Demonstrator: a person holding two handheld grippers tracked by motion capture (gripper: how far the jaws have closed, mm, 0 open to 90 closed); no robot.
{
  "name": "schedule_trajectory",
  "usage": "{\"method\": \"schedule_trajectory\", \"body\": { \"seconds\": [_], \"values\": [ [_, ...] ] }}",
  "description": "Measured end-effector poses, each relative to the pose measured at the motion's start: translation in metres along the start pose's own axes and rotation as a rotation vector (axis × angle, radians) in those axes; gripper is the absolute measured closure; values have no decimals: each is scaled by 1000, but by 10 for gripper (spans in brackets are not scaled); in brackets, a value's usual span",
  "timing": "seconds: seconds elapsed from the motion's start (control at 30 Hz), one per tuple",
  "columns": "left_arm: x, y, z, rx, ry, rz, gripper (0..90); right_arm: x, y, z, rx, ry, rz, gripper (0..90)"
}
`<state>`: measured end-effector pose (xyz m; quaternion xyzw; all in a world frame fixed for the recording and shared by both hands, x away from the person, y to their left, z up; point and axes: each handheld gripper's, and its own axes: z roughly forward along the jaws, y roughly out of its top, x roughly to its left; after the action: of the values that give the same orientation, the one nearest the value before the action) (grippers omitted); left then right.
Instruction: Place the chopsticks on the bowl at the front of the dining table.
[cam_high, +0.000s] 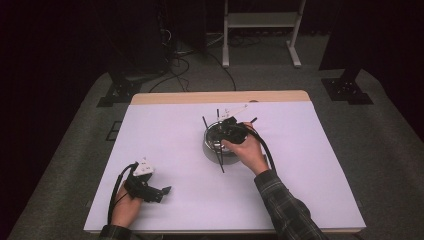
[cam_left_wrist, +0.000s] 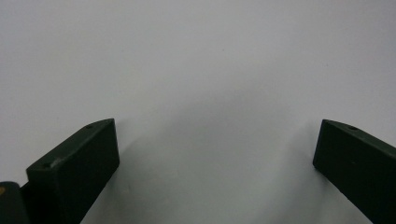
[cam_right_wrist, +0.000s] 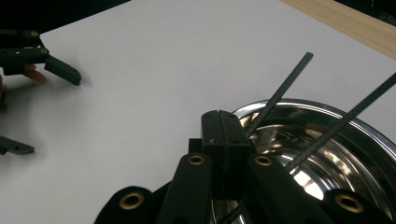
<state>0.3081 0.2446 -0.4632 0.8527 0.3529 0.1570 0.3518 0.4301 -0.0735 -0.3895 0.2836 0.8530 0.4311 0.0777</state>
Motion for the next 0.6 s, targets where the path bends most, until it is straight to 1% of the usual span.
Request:
{"method": "schedule_trajectory", "body": {
  "seconds": [0.17, 0.3, 0.43, 0.6],
  "values": [
    [0, 0, 0, -1, -1, -4, 0, -4, 3, 17, 29, -3, 8, 898],
    [0, 0, 0, 0, -2, -4, 0, -8, 2, 23, 40, -9, 21, 898],
    [0, 0, 0, 0, -1, -3, 0, -10, 1, 26, 45, -11, 29, 898],
    [0, 0, 0, 0, -1, -3, 0, -12, 0, 24, 45, -22, 32, 898]
  ]
}}
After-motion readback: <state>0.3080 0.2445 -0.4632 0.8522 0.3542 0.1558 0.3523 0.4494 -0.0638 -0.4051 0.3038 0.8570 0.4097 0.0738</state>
